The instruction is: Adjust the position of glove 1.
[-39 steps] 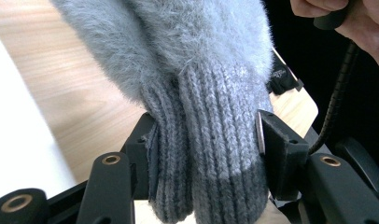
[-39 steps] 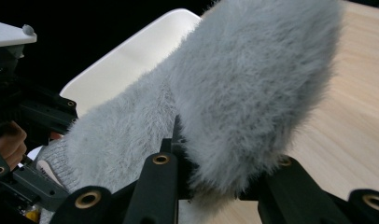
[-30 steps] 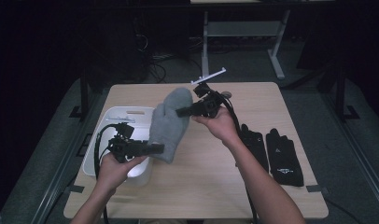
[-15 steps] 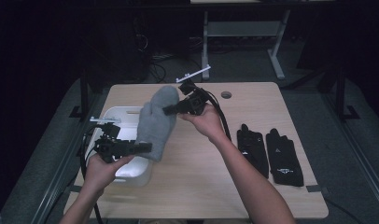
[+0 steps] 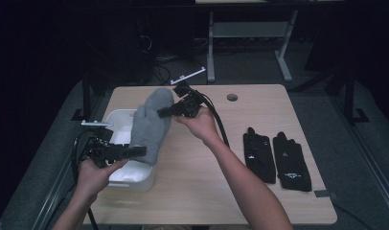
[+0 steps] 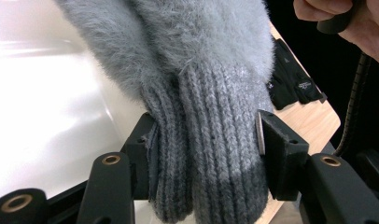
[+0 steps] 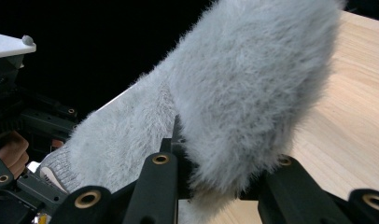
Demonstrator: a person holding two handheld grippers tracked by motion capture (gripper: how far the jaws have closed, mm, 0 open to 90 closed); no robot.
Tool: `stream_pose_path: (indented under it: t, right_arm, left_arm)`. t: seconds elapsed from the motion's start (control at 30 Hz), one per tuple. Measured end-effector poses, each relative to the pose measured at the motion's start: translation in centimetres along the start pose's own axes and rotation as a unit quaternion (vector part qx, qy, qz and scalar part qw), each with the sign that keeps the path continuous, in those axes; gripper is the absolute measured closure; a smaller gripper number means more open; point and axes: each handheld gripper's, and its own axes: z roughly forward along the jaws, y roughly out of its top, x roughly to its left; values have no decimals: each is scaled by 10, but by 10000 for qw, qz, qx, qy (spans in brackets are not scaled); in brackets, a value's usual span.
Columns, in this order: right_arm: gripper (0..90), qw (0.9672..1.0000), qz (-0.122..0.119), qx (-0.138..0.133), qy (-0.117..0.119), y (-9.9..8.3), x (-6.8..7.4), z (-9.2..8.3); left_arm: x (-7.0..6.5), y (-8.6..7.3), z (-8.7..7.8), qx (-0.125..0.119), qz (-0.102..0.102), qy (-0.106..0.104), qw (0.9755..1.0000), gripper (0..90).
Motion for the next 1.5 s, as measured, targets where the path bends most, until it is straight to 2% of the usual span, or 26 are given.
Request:
stream_pose_path:
  t: [0.13, 0.4, 0.87, 1.23, 1.5]
  right_arm:
    - [740, 10000, -41, 7, -18, 2, 2, 6]
    - [739, 9999, 66, 34, 70, 4, 3, 24]
    - [736, 9999, 115, 76, 94, 4, 4, 44]
    - [733, 9996, 194, 180, 61, -3, -4, 60]
    - [728, 9994, 201, 281, -22, -8, -8, 69]
  left_arm:
    - [4, -1, -3, 14, -34, 33, 10000, 466]
    - [19, -6, -7, 35, -136, 95, 9999, 466]
    - [32, -12, -11, 82, -219, 210, 9995, 465]
    - [45, -18, 0, 161, -397, 218, 9988, 461]
    - [53, -22, 7, 286, -418, 245, 9984, 459]
